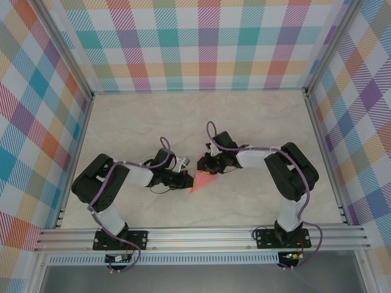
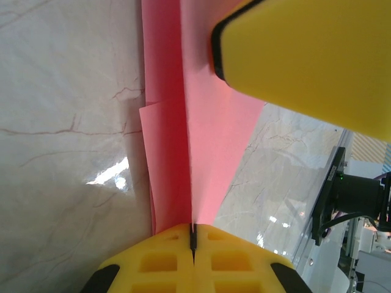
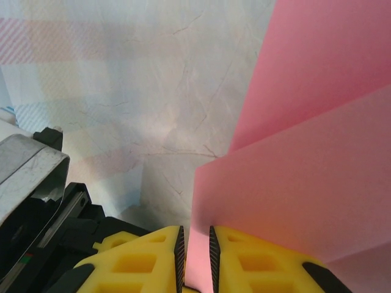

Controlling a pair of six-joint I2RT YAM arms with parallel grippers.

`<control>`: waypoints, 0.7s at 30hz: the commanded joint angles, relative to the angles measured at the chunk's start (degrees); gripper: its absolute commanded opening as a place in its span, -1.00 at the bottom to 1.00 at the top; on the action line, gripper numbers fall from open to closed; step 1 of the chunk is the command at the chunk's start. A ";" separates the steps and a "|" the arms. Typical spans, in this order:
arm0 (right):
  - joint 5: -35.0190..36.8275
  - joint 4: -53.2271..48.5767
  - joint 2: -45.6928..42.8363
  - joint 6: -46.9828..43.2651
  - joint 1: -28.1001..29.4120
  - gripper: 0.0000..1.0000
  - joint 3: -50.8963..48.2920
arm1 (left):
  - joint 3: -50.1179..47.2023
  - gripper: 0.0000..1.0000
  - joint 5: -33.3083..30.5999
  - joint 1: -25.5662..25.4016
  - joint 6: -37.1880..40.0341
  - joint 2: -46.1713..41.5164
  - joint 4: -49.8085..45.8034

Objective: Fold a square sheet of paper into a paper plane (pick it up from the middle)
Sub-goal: Fourth fold the wing at the center of the table.

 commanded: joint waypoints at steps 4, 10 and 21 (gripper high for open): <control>5.04 -2.72 2.33 0.83 0.20 -0.62 1.47 | 0.89 -0.79 -0.55 0.70 0.82 0.77 -2.10; 5.89 -2.75 3.05 1.47 0.20 -0.62 0.98 | 0.48 -0.56 -2.15 0.70 2.94 -0.18 -5.14; 5.19 -3.60 4.22 1.20 0.23 -0.62 1.38 | 1.19 -0.64 -5.39 0.27 5.47 0.90 -9.84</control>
